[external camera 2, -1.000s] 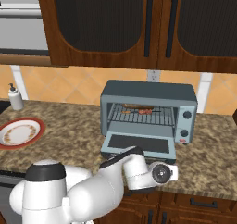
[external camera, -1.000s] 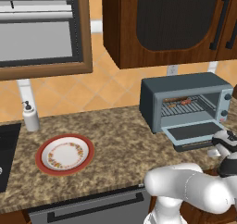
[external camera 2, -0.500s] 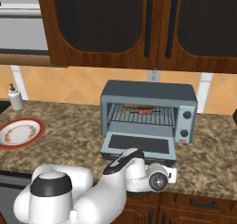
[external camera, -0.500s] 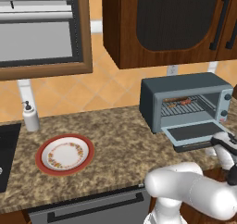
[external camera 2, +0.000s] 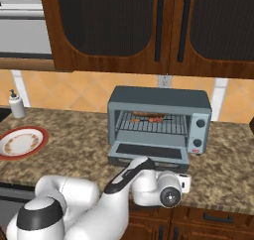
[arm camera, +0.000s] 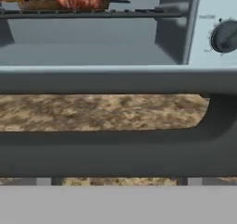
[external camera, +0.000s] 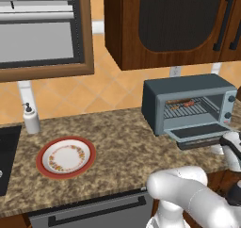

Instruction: Pick up the kebab skewer and baguette bread, and place them inside the toaster oven. Close the toaster oven door and start by setting the timer.

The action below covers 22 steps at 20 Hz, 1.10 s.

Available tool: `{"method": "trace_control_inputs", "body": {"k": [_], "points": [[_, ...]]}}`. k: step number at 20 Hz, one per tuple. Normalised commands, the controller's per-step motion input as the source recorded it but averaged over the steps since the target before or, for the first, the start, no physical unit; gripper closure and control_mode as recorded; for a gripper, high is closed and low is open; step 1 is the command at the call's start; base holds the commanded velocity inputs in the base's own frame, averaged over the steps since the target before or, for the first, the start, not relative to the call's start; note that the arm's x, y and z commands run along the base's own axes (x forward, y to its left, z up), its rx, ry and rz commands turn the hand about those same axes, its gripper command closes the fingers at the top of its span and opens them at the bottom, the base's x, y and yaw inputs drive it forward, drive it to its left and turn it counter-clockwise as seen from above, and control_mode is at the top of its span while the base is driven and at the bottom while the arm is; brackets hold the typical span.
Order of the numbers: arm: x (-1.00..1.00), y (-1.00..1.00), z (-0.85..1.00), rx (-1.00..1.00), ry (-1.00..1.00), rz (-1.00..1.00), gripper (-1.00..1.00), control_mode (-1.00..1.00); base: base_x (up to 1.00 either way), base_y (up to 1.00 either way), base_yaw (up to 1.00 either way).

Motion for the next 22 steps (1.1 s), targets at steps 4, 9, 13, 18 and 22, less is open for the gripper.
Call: {"method": "trace_control_inputs", "body": {"k": [4,9,13,18,22], "points": [[0.01,0.00,0.77,0.02,-0.11,0.00,-1.00,-1.00,0.00,0.00,0.00],[0.10,0.00,0.57,0.02,-0.11,0.00,-1.00,-1.00,0.00,0.00,0.00],[0.11,0.00,0.32,0.02,-0.10,0.01,-1.00,-1.00,0.00,0.00,0.00],[0.23,0.00,0.20,0.01,-0.05,0.03,-1.00,-1.00,0.00,0.00,0.00],[0.35,0.01,0.21,0.02,-0.02,0.04,-1.00,-1.00,0.00,0.00,0.00]]}}
